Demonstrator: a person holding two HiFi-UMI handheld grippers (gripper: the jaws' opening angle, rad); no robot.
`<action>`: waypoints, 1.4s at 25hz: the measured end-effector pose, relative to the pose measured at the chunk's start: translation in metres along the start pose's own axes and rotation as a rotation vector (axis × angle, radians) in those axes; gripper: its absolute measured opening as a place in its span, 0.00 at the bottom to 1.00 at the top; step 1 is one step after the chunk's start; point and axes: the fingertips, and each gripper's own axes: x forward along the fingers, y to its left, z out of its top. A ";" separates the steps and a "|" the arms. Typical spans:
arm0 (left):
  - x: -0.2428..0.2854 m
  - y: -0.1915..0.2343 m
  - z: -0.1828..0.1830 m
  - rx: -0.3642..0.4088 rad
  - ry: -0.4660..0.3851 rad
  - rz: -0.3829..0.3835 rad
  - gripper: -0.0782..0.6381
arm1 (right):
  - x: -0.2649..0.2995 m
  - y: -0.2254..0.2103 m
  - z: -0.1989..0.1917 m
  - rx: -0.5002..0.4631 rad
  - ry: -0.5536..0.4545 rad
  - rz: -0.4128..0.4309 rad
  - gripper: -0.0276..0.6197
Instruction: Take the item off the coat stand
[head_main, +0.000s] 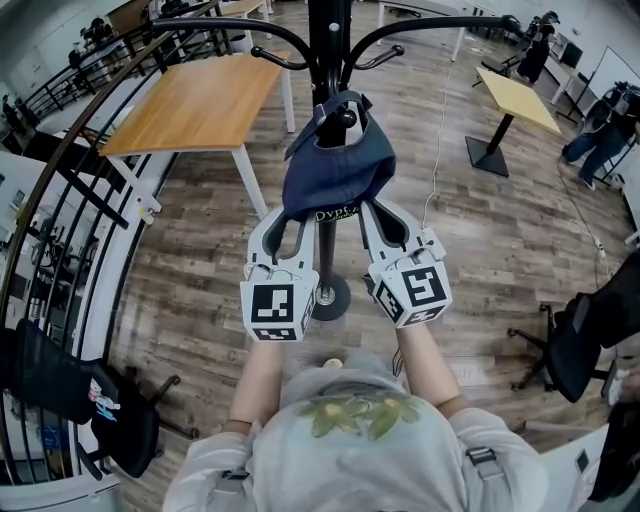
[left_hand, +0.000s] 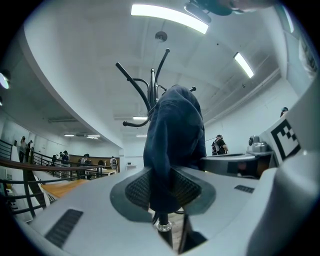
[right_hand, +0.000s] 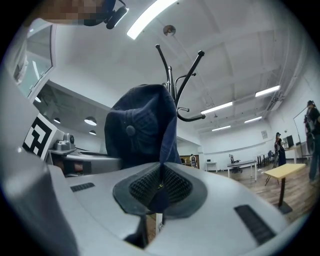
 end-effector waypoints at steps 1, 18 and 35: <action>-0.002 -0.002 0.002 0.000 -0.003 -0.002 0.27 | -0.002 0.000 0.002 0.000 -0.005 -0.002 0.08; -0.025 -0.023 -0.020 -0.021 0.017 -0.026 0.26 | -0.039 0.009 -0.017 0.013 0.003 -0.013 0.08; -0.029 -0.031 -0.068 -0.100 0.077 -0.074 0.25 | -0.053 0.010 -0.064 0.007 0.099 -0.025 0.08</action>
